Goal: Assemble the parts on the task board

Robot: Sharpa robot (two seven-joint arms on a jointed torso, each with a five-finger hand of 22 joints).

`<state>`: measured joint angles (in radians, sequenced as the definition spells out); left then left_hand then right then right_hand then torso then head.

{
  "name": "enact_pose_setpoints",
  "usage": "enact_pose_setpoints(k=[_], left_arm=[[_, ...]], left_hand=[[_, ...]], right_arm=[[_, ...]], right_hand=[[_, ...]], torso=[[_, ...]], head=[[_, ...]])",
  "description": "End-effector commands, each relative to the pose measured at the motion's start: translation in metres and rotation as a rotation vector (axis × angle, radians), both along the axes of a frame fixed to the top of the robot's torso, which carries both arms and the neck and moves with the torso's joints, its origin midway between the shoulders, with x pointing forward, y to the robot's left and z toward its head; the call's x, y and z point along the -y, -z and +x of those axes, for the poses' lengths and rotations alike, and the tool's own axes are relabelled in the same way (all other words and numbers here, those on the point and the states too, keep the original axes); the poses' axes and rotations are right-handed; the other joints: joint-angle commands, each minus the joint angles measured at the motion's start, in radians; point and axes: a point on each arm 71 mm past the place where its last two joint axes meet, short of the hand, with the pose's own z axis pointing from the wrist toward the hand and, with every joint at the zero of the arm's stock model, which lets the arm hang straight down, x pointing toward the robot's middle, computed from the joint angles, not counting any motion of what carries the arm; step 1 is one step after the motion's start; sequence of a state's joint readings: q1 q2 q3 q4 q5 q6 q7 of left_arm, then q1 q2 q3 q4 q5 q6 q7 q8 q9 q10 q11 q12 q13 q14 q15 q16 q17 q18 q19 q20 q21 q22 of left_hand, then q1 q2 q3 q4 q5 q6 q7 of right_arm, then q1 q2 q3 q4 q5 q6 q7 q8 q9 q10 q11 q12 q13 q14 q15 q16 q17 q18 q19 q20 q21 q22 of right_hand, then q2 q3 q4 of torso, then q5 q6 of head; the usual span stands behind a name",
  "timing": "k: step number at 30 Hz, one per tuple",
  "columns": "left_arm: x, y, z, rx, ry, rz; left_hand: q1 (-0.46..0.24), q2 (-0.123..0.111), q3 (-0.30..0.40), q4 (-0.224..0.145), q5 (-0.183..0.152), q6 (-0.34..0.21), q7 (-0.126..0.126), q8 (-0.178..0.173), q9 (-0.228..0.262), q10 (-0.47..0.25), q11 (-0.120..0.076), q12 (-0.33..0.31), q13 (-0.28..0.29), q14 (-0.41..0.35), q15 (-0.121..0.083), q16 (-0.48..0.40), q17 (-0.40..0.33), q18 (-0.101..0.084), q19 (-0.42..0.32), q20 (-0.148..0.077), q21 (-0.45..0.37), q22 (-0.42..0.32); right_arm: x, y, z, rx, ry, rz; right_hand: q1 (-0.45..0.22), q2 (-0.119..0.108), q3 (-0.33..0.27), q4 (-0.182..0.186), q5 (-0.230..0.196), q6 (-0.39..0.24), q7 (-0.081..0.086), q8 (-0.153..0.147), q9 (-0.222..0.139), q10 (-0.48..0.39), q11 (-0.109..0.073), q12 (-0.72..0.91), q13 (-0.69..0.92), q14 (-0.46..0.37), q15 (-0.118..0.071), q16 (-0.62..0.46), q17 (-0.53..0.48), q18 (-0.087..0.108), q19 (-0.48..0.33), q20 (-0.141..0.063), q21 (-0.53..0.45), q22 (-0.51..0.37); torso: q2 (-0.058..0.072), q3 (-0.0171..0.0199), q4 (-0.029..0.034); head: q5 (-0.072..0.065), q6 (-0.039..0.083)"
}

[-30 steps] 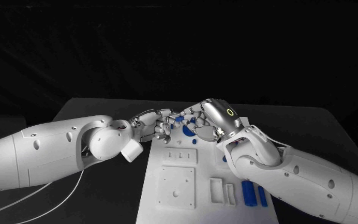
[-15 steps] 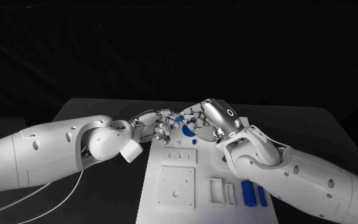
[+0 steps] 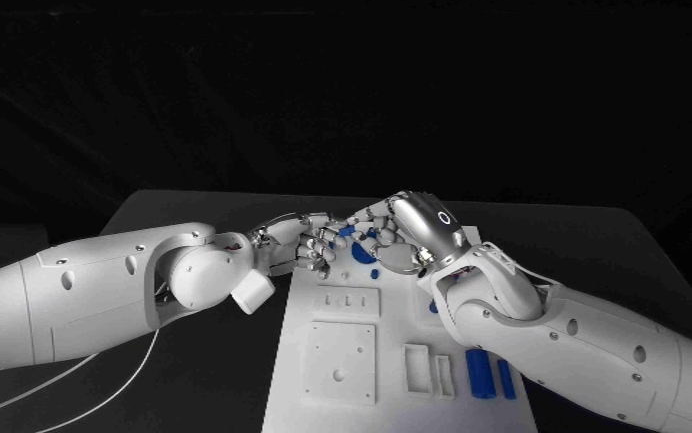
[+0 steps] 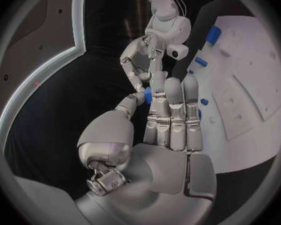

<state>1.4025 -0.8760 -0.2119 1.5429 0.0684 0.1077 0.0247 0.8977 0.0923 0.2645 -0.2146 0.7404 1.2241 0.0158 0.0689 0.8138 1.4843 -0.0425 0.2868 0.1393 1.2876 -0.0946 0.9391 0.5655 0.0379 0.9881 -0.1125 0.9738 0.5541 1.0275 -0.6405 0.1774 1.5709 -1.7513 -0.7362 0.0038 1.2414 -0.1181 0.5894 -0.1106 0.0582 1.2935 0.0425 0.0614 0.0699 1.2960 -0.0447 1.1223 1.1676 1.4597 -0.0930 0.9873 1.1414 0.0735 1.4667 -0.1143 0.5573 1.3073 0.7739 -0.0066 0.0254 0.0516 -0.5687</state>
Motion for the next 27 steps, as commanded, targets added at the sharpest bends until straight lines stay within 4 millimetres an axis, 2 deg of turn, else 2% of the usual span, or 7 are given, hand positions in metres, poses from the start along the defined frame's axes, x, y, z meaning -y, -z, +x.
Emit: enact_pose_setpoints(k=[1, 12, 17, 20, 22, 26, 27], left_arm=[[0.0019, 0.0016, -0.0006, -0.011, -0.002, 0.016], [0.0019, 0.0030, -0.0021, -0.012, 0.030, 0.043], [0.0013, 0.0032, -0.0020, -0.011, 0.037, 0.047], [0.0005, 0.0034, -0.0018, -0.012, 0.039, 0.049], [0.0003, 0.0035, -0.0018, -0.010, 0.041, 0.052], [0.0009, 0.0038, -0.0018, -0.008, 0.048, 0.060], [0.0009, 0.0038, -0.0018, -0.007, 0.049, 0.062]], left_hand=[[0.006, -0.009, 0.040, -0.049, -0.007, 0.000, -0.013, -0.004, -0.017, 0.024, -0.006, -0.018, -0.004, -0.009, 0.005, -0.006, -0.012, 0.001, -0.004, 0.004, -0.011, -0.006], [0.019, -0.050, -0.007, -0.046, -0.039, -0.060, 0.005, -0.005, -0.054, -0.012, 0.017, -0.084, -0.023, -0.064, 0.029, -0.026, -0.045, -0.005, -0.031, 0.027, -0.061, -0.031], [0.029, -0.058, -0.025, -0.041, -0.065, -0.067, 0.012, -0.006, -0.107, -0.027, 0.023, -0.092, -0.024, -0.079, 0.036, -0.031, -0.060, -0.006, -0.033, 0.034, -0.082, -0.043], [0.035, -0.063, -0.041, -0.034, -0.124, -0.074, 0.016, -0.006, -0.142, -0.039, 0.028, -0.098, -0.026, -0.089, 0.042, -0.038, -0.069, -0.008, -0.038, 0.039, -0.096, -0.050], [0.039, -0.066, -0.052, -0.028, -0.144, -0.076, 0.018, -0.005, -0.157, -0.043, 0.030, -0.099, -0.026, -0.091, 0.044, -0.041, -0.073, -0.008, -0.038, 0.042, -0.103, -0.054], [0.046, -0.077, -0.086, -0.003, -0.231, -0.082, 0.023, -0.006, -0.190, -0.049, 0.033, -0.097, -0.024, -0.094, 0.047, -0.042, -0.080, -0.008, -0.034, 0.045, -0.114, -0.061], [0.049, -0.081, -0.098, 0.007, -0.264, -0.088, 0.026, -0.006, -0.201, -0.053, 0.035, -0.097, -0.024, -0.097, 0.048, -0.044, -0.082, -0.009, -0.035, 0.046, -0.118, -0.063]], right_arm=[[-0.0050, -0.0013, -0.0033, 0.005, -0.033, -0.015], [-0.0033, 0.0008, -0.0015, -0.017, -0.025, -0.032], [-0.0026, 0.0017, -0.0009, -0.027, -0.023, -0.038], [-0.0021, 0.0022, -0.0005, -0.033, -0.021, -0.042], [-0.0019, 0.0025, -0.0003, -0.035, -0.020, -0.044], [-0.0011, 0.0030, 0.0000, -0.042, -0.019, -0.049], [-0.0009, 0.0031, 0.0001, -0.043, -0.019, -0.050]], right_hand=[[-0.007, 0.005, 0.000, -0.003, 0.004, 0.006, 0.000, 0.003, 0.002, 0.007, 0.000, 0.003, 0.001, 0.003, -0.006, 0.004, 0.000, -0.011, 0.048, -0.006, 0.006, 0.060], [-0.008, 0.010, 0.000, -0.007, 0.002, 0.005, 0.000, 0.003, 0.002, 0.008, 0.000, 0.001, 0.003, 0.002, -0.006, 0.004, -0.001, -0.011, 0.048, -0.006, 0.007, 0.060], [-0.011, 0.011, 0.001, -0.011, 0.003, 0.005, 0.000, 0.003, 0.002, 0.009, 0.000, 0.001, 0.006, 0.002, -0.005, 0.005, 0.000, -0.011, 0.048, -0.006, 0.009, 0.061], [-0.017, 0.015, 0.001, -0.017, 0.003, 0.005, 0.000, 0.003, 0.002, 0.010, 0.000, 0.000, 0.009, 0.002, -0.005, 0.006, 0.000, -0.012, 0.048, -0.006, 0.010, 0.061], [-0.017, 0.015, 0.001, -0.017, 0.003, 0.005, 0.000, 0.003, 0.002, 0.010, 0.000, 0.000, 0.009, 0.002, -0.005, 0.006, 0.000, -0.012, 0.048, -0.006, 0.010, 0.061], [-0.018, 0.015, 0.003, -0.020, 0.006, 0.006, 0.000, 0.003, 0.002, 0.011, 0.000, 0.002, 0.011, 0.002, -0.006, 0.006, -0.001, -0.012, 0.048, -0.006, 0.015, 0.062], [-0.018, 0.015, 0.003, -0.020, 0.006, 0.006, 0.000, 0.003, 0.002, 0.011, 0.000, 0.002, 0.011, 0.002, -0.006, 0.006, -0.001, -0.012, 0.048, -0.006, 0.015, 0.062]], torso=[[0.000, 0.0001, -0.0002], [0.000, -0.0001, 0.0002], [0.000, -0.0003, -0.0002], [0.000, -0.0006, -0.0002], [0.000, -0.0003, -0.0003], [0.000, -0.0006, 0.0002], [0.000, -0.0003, 0.0001]], head=[[-0.001, 0.000], [-0.004, -0.002], [-0.005, -0.002], [-0.005, -0.001], [-0.004, -0.001], [-0.005, -0.002], [-0.005, -0.002]])
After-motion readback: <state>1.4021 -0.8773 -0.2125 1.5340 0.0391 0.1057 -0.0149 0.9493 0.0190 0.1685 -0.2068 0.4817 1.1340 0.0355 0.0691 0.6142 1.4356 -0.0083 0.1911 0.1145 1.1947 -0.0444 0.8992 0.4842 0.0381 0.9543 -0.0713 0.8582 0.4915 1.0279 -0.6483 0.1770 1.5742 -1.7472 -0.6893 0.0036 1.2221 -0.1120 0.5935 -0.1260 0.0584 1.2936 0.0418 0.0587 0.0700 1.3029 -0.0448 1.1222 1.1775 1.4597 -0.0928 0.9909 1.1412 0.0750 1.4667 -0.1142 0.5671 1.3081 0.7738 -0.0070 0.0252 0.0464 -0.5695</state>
